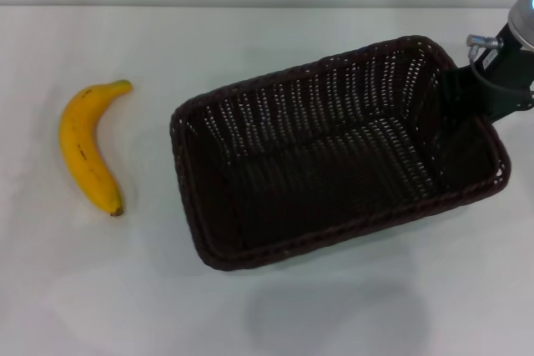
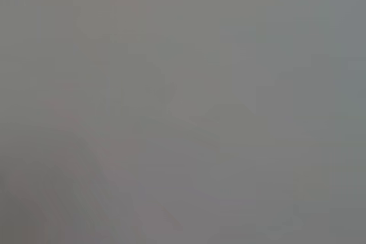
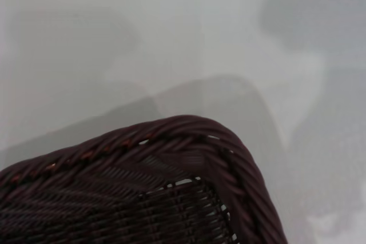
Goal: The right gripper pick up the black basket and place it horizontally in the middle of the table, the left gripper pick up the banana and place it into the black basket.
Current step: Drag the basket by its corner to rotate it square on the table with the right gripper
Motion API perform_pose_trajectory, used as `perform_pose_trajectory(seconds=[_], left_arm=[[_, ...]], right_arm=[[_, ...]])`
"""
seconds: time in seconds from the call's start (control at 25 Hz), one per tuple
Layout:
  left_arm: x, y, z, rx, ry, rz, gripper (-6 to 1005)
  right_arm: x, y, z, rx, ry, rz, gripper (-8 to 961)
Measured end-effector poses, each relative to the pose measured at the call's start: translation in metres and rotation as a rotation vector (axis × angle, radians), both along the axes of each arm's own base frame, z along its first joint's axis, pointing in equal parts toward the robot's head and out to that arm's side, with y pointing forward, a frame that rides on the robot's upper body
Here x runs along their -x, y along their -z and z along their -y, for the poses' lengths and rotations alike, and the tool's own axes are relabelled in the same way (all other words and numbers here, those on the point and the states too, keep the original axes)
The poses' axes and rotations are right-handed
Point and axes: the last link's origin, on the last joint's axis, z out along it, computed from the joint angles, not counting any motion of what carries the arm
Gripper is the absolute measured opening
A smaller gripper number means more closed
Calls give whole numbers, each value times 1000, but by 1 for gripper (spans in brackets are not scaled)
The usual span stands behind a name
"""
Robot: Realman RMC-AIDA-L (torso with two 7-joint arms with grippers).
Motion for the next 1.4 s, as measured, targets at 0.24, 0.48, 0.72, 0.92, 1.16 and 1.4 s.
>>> perform_pose_trajectory(seconds=[0.24,0.48,0.72,0.92,1.16,1.4], left_arm=[[-3,-8,-8,-1,8,-13,891],[-2,-14,-15,6,-8,-17,891],[-1,-19,-17,5,-15,-16,891],[-1,-22,-17,4,-10,-22,890],[0,-24,-16,6,-6,-22,890],[1,-24,-14,10,-2,-16,890]], right_arm=[[3,2,6,-38,74,-55,142],[-12,1,16,-87,139,-101,141],[-15,1,21,-121,128,-97,138],[-14,4,21,-77,77,-78,133],[-19,0,18,-41,74,-69,152],[-13,-8,17,-38,45,-99,191]])
